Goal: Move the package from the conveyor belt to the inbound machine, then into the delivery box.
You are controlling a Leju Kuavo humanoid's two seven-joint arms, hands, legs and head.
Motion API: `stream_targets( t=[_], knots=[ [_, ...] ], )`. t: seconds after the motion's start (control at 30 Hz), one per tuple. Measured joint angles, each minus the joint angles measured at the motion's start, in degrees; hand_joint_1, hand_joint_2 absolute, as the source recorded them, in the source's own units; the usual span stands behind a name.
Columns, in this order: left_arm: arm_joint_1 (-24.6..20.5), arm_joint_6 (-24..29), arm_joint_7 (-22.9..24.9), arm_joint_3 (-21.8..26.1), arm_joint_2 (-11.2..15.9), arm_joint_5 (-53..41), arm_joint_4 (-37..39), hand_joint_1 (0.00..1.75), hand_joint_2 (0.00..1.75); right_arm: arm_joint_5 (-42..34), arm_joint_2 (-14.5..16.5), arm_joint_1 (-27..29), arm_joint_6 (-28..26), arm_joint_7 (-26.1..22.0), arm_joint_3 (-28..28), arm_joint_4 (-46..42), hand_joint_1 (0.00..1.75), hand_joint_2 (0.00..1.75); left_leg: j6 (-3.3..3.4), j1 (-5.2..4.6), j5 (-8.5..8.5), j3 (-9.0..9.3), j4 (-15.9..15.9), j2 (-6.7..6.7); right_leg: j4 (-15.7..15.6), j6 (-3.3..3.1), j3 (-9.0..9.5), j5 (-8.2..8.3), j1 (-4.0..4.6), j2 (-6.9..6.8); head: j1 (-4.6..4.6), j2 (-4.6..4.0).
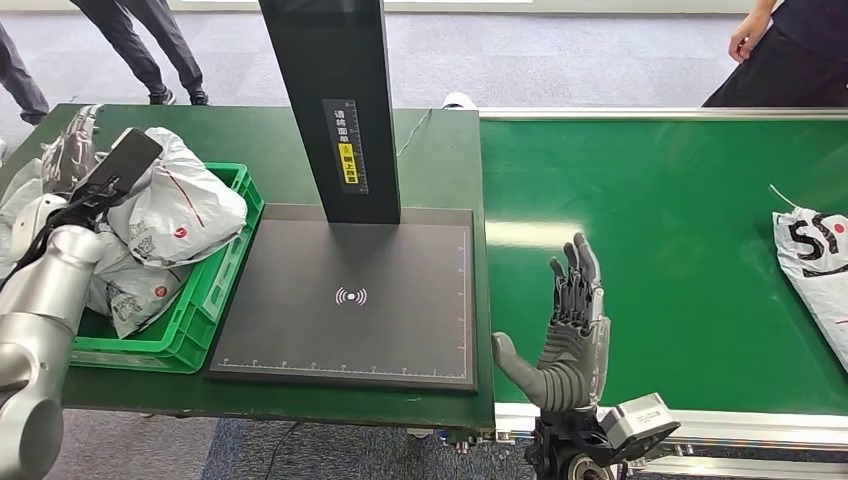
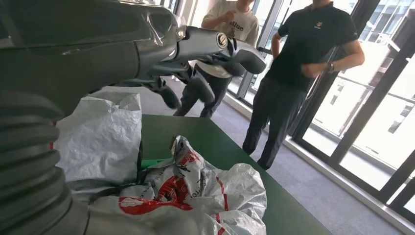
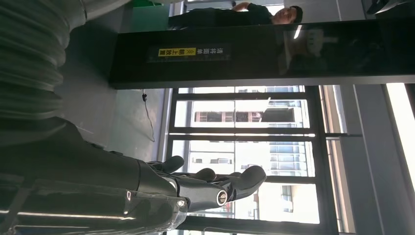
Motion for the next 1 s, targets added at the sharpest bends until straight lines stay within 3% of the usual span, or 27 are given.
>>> stream_targets(
  t=[0.5, 0.7, 1.0],
  knots=[
    [4.32, -1.95, -3.21, -0.84, -1.20, 3.98, -10.17, 0.00, 1.75, -0.22, -0.38, 0.03, -0.64, -0.76, -0.04, 0.56, 0.00, 1.75, 0.00, -0.01, 0.00, 0.00, 0.00, 0.00, -0.01, 0.00, -0.02, 0.00, -0.01, 0.00, -0.01, 0.00],
    [12.32, -2.62, -4.32, -3.08, -3.60, 9.02, -22.79, 0.00, 1.75, 0.02, -0.36, -0.02, -0.94, -1.08, -0.19, 0.61, 0.00, 1.75, 0.00, -0.02, -0.02, 0.00, 0.01, 0.02, -0.02, 0.01, -0.02, 0.00, -0.02, 0.01, 0.00, 0.00],
    [25.73, -0.54, -4.80, -7.37, -9.29, 7.61, -41.06, 0.00, 1.75, 1.13, -0.23, 0.37, -1.93, -0.16, -1.15, 0.11, 0.00, 1.75, 0.01, -0.02, -0.07, 0.00, 0.01, 0.04, -0.04, 0.01, -0.02, -0.01, -0.03, 0.02, -0.01, 0.00]
  ],
)
